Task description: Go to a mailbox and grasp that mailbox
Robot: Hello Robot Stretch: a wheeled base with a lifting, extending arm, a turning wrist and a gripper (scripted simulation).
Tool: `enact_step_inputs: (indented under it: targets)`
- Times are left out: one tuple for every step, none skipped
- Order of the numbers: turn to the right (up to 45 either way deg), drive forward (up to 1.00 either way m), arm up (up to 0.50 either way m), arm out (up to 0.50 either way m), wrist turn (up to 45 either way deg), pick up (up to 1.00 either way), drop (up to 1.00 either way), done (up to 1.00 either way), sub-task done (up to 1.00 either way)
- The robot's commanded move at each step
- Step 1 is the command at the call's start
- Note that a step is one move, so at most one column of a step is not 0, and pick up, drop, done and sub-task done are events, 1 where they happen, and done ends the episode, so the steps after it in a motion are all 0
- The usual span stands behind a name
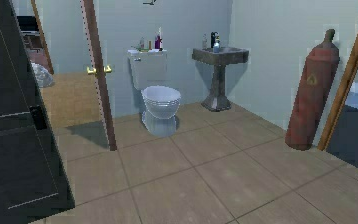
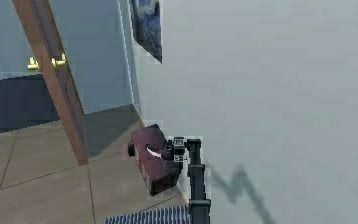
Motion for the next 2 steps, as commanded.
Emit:
enact_step_inputs:
  targets:
    - [0.0, 0.00, 0.30, 0.00, 0.0, 0.00, 0.00, 0.00, 0.00]
    - [0.0, 0.00, 0.00, 0.00, -45.0, 0.00, 0.00, 0.00, 0.00]
